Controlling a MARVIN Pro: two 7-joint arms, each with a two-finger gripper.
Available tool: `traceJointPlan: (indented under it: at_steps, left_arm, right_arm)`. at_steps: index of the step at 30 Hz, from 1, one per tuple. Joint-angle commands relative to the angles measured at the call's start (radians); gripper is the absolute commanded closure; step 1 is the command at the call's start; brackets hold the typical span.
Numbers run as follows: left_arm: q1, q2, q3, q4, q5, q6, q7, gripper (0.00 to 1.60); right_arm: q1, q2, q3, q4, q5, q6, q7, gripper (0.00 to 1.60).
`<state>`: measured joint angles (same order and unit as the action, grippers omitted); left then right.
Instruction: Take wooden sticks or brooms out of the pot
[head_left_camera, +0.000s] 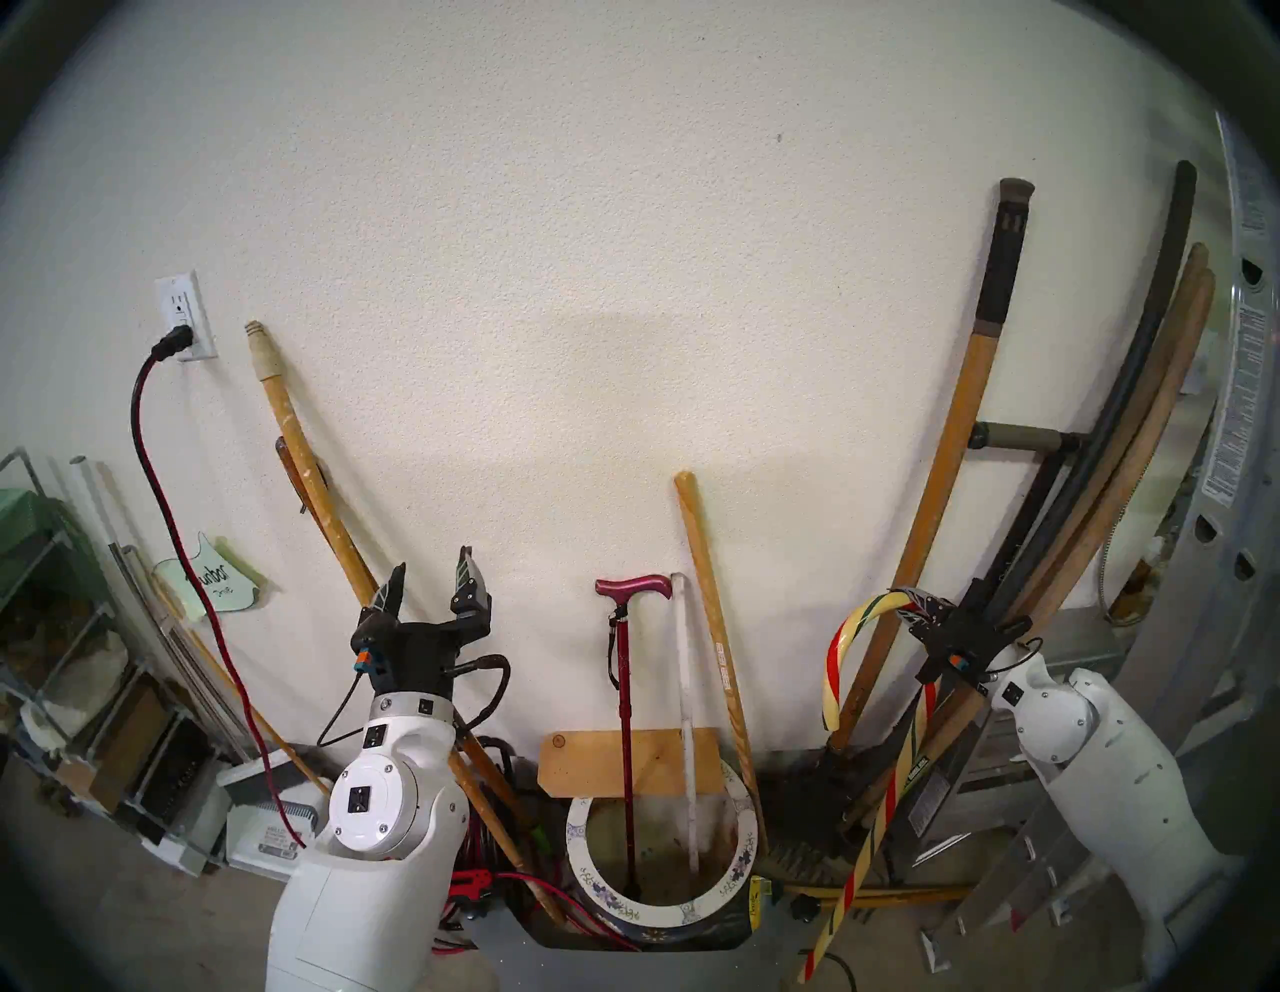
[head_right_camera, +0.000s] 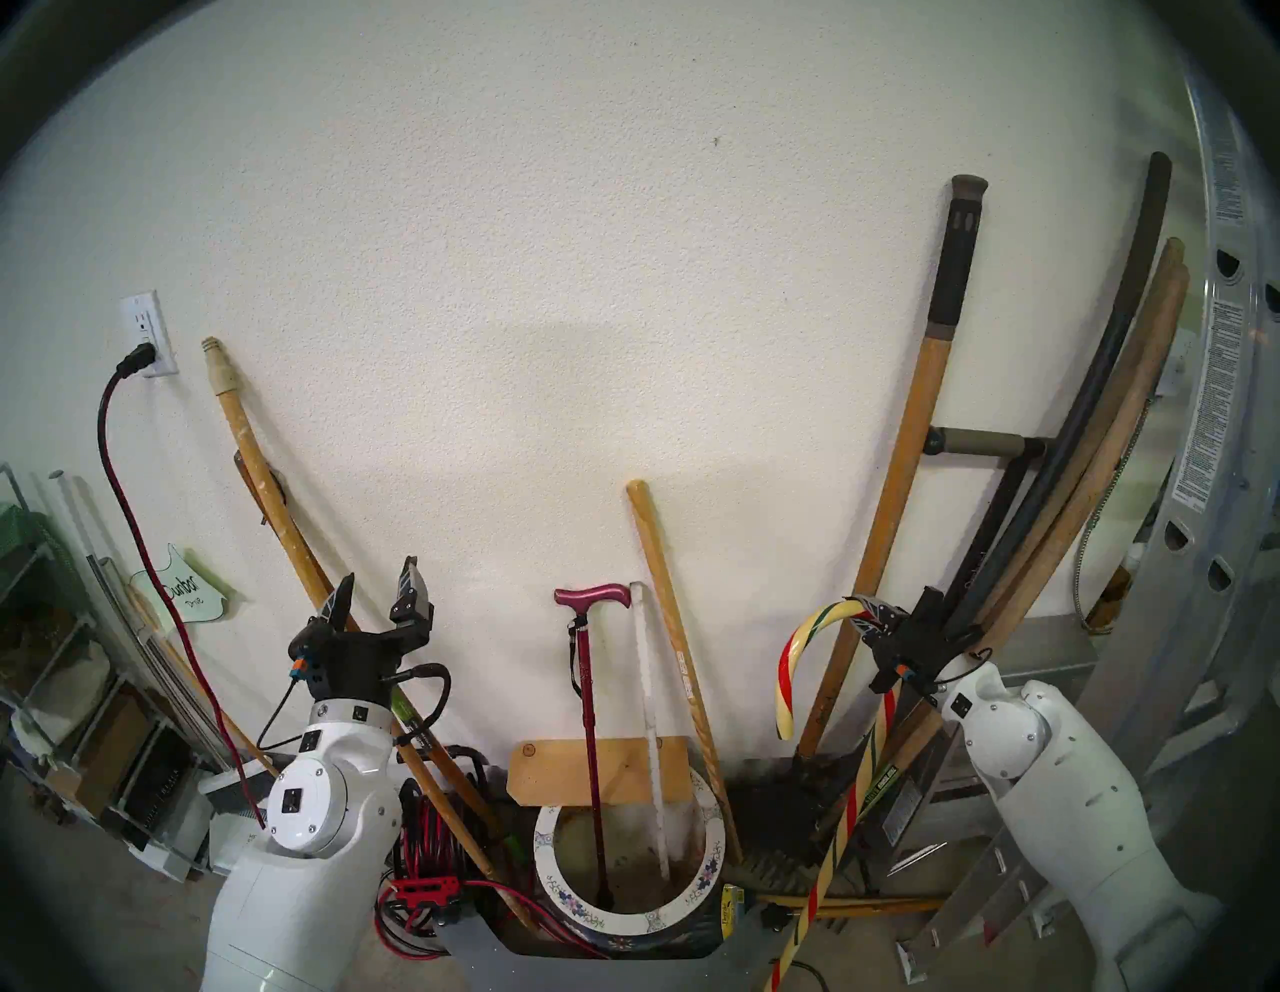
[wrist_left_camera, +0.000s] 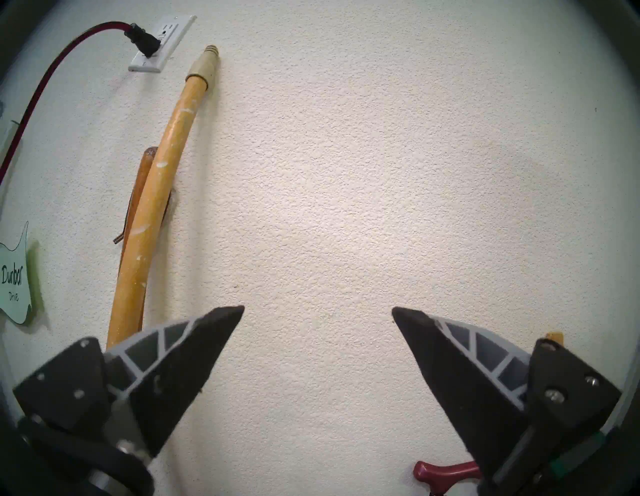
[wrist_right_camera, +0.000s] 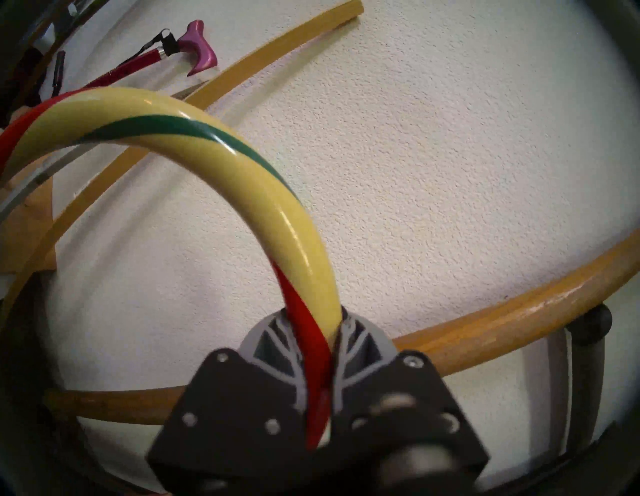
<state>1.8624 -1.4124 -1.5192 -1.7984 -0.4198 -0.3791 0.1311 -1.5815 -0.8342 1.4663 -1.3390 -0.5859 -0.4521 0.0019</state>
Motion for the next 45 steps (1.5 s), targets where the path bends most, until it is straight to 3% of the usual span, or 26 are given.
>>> traceJointPlan:
  at_steps: [1, 16, 24, 37, 45]
  left_arm:
    - [0.000, 0.002, -0.002, 0.000, 0.001, 0.000, 0.001, 0.00]
    - [0.000, 0.002, -0.002, 0.000, 0.001, 0.001, 0.001, 0.00]
    - [0.000, 0.002, -0.002, 0.000, 0.001, 0.000, 0.000, 0.00]
    - [0.000, 0.001, -0.002, 0.000, 0.001, 0.001, 0.000, 0.00]
    - [0.000, 0.001, -0.002, 0.000, 0.001, 0.001, 0.000, 0.00]
  right_arm:
    - [0.048, -0.053, -0.023, 0.056, -0.089, -0.021, -0.120, 1.60]
    - [0.117, -0.109, -0.043, 0.178, -0.145, -0.035, -0.223, 1.60]
    - [0.186, -0.155, -0.071, 0.290, -0.230, -0.049, -0.352, 1.60]
    - [0.271, -0.181, -0.121, 0.471, -0.328, -0.135, -0.508, 1.60]
    - [0.271, -0.184, -0.149, 0.515, -0.343, -0.205, -0.512, 1.60]
